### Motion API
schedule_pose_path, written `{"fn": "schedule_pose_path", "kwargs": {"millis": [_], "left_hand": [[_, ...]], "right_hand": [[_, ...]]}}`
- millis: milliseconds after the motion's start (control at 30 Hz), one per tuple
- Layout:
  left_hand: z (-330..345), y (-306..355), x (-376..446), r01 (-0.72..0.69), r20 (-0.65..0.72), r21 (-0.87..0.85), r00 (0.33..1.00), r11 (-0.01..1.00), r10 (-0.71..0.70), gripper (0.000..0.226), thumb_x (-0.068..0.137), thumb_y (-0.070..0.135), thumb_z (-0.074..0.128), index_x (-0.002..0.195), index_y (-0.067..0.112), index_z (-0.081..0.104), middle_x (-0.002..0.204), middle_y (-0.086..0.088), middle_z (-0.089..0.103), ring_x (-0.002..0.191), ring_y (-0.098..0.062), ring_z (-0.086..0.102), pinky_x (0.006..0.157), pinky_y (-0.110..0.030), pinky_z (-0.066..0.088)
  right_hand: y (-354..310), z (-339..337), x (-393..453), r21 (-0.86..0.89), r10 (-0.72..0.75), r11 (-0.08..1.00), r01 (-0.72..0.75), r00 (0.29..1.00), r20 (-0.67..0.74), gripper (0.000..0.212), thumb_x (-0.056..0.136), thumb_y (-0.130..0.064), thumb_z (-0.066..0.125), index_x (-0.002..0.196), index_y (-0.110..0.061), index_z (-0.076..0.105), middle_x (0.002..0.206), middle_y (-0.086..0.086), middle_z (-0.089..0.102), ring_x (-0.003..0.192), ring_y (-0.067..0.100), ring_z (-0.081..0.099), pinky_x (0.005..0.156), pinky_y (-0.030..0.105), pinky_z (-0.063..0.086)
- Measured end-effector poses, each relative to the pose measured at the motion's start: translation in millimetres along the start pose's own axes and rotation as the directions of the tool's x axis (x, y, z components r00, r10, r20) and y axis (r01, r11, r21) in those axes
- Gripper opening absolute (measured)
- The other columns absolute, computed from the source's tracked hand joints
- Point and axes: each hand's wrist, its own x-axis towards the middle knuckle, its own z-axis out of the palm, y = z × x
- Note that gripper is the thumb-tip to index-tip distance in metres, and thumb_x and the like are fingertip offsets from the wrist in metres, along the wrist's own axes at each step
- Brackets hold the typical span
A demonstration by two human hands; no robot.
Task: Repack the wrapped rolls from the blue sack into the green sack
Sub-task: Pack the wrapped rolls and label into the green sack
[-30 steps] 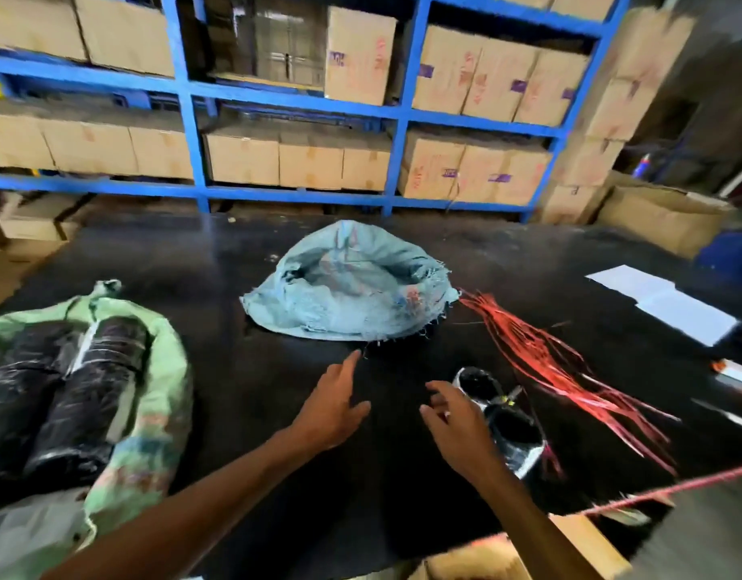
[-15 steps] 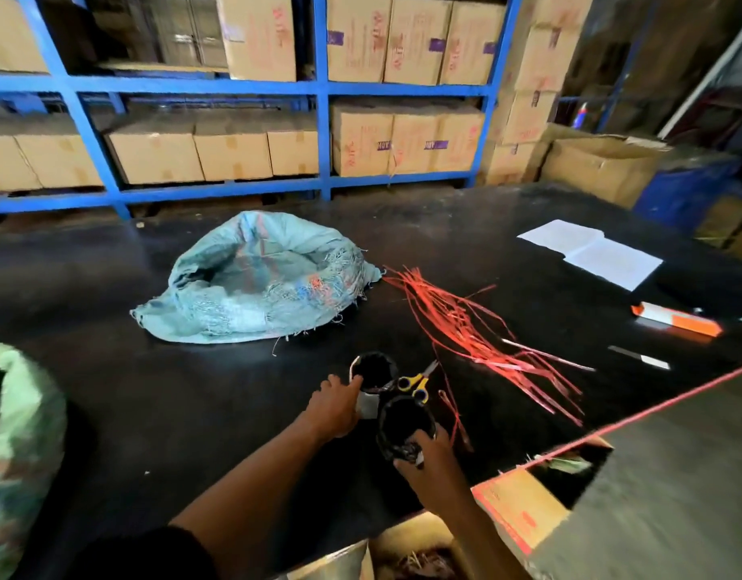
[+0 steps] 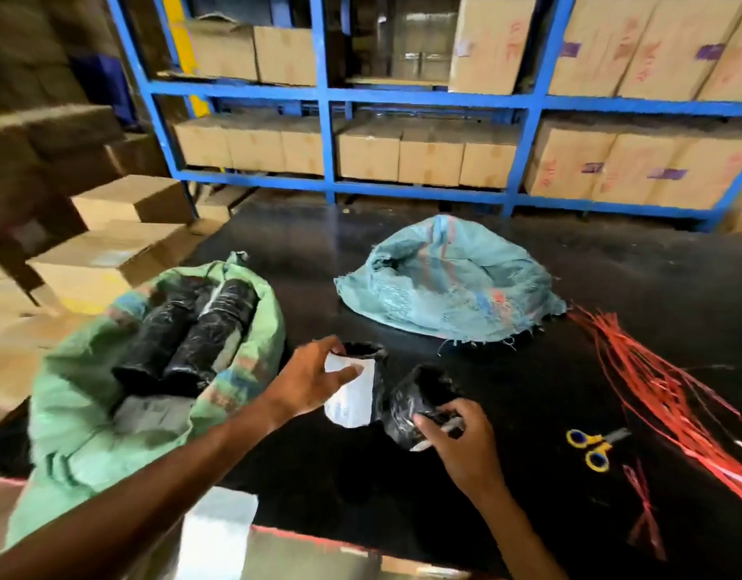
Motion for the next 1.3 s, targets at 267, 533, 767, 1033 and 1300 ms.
{"fn": "schedule_pose_path", "kwargs": {"millis": [267, 533, 767, 1033, 1300], "left_hand": [[-161, -140, -16, 0.166, -0.134, -0.047, 0.976, 0.985, -0.171, 0.047, 0.079, 0.052, 0.065, 0.112, 0.018, 0.064, 0.109, -0.003, 0.067, 0.1, -0.021, 0.062, 0.08, -0.031, 0.048], [-197, -262, -24, 0.312, -0.031, -0.054, 0.949, 0.949, -0.314, 0.075, 0.08, 0.047, 0.067, 0.139, 0.01, 0.04, 0.133, -0.013, 0.054, 0.118, -0.029, 0.053, 0.093, -0.032, 0.042], [-165, -299, -36, 0.35, 0.198, 0.082, 0.912, 0.933, -0.36, 0.097, 0.081, 0.055, 0.062, 0.151, 0.022, 0.004, 0.142, -0.022, 0.043, 0.12, -0.036, 0.052, 0.101, -0.038, 0.043], [-162, -316, -44, 0.294, 0.16, 0.234, 0.929, 0.927, -0.334, 0.093, 0.082, 0.057, 0.059, 0.15, 0.018, 0.009, 0.147, -0.019, 0.036, 0.126, -0.038, 0.047, 0.102, -0.047, 0.042], [-177, -301, -30, 0.204, 0.151, 0.433, 0.944, 0.878, -0.294, 0.076, 0.084, 0.061, 0.052, 0.138, 0.011, 0.034, 0.132, -0.014, 0.055, 0.117, -0.031, 0.055, 0.091, -0.037, 0.045]], "right_hand": [[-127, 148, 3, 0.277, -0.145, 0.955, 0.106, 0.981, 0.125, 0.042, 0.064, -0.049, 0.079, 0.091, -0.028, 0.055, 0.093, -0.002, 0.066, 0.087, 0.013, 0.063, 0.077, 0.024, 0.049], [-183, 289, -28, 0.197, 0.033, 0.975, -0.098, 0.951, 0.308, 0.058, 0.074, -0.055, 0.069, 0.122, -0.031, 0.048, 0.128, 0.003, 0.054, 0.118, 0.022, 0.051, 0.101, 0.035, 0.041], [-189, 317, -29, -0.084, 0.205, 0.979, -0.188, 0.934, 0.294, 0.069, 0.083, -0.053, 0.062, 0.133, -0.011, 0.041, 0.126, 0.006, 0.052, 0.124, 0.025, 0.047, 0.094, 0.028, 0.037], [-201, 332, -13, -0.387, 0.33, 0.909, -0.156, 0.837, 0.437, 0.092, 0.078, -0.069, 0.056, 0.139, -0.002, 0.038, 0.141, 0.014, 0.045, 0.126, 0.029, 0.048, 0.096, 0.038, 0.047], [-205, 341, -10, -0.456, 0.338, 0.879, -0.139, 0.855, 0.392, 0.06, 0.083, -0.069, 0.047, 0.069, -0.01, 0.049, 0.105, 0.017, 0.065, 0.105, 0.029, 0.062, 0.079, 0.029, 0.04]]}}
